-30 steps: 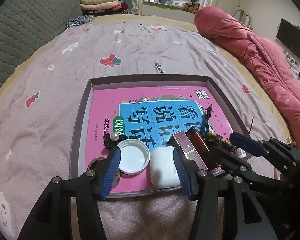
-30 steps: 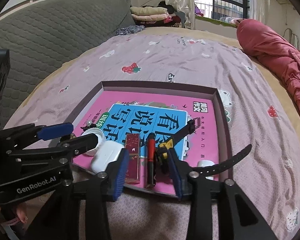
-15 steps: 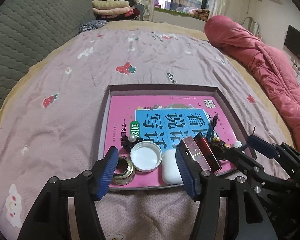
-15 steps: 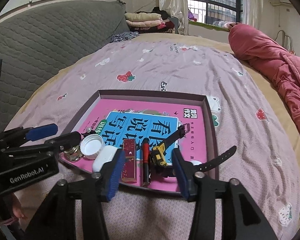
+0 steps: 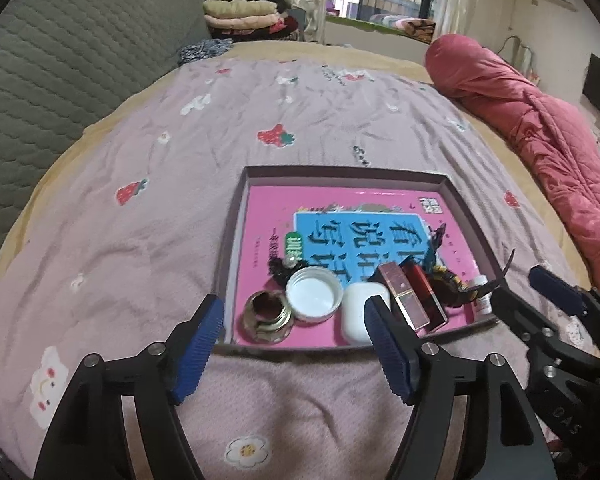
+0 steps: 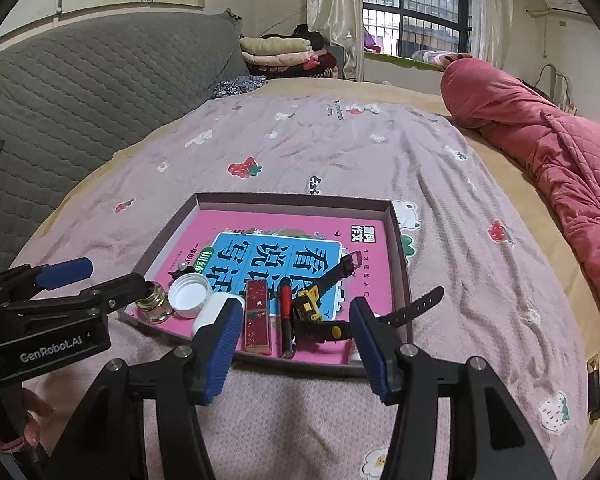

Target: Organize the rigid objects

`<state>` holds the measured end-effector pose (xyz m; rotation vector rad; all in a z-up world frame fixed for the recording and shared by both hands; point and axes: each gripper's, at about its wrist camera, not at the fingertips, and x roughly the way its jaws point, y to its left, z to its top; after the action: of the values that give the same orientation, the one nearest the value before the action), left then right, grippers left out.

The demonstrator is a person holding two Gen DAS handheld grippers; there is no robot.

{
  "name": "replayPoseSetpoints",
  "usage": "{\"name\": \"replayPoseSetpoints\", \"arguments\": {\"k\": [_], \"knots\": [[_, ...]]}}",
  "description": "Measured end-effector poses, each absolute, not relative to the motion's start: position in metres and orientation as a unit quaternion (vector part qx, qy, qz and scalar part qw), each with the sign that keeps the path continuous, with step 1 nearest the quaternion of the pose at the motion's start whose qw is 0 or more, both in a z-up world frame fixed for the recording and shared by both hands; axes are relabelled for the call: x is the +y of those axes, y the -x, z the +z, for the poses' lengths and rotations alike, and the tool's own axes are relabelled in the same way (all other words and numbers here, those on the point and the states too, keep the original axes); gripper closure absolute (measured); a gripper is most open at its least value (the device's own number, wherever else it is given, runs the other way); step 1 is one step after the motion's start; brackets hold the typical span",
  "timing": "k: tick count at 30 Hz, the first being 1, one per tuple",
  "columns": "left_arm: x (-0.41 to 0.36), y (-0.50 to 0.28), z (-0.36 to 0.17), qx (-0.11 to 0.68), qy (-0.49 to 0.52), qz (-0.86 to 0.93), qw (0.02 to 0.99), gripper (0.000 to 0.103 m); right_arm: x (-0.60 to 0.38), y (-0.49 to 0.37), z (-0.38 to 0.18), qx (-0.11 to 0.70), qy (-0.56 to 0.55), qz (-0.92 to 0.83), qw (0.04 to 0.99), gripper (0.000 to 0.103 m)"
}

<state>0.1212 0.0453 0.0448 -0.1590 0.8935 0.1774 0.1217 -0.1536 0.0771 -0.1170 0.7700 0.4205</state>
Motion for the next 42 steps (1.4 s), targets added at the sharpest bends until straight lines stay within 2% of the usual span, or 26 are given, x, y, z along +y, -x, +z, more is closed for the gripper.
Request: {"name": "replayPoseSetpoints", "arguments": {"k": [24,35,42], "knots": [[0.024,-0.052,0.038,0.442,0.044,0.065,0.894,0.029,-0.173,-0.059,0.073,0.367,0.044,0.182,0.911,0.047],[0.012,-0.026,0.025,0.423,0.042,0.072,0.903,0.029,-0.177,-0.033,0.055,0.361,0.052,0.167,0.916,0.046],[0.014,-0.017,0.036,0.398,0.051,0.071,0.913,0.029,-0.184,-0.022,0.069,0.328,0.044,0.164,0.929,0.046]]}}
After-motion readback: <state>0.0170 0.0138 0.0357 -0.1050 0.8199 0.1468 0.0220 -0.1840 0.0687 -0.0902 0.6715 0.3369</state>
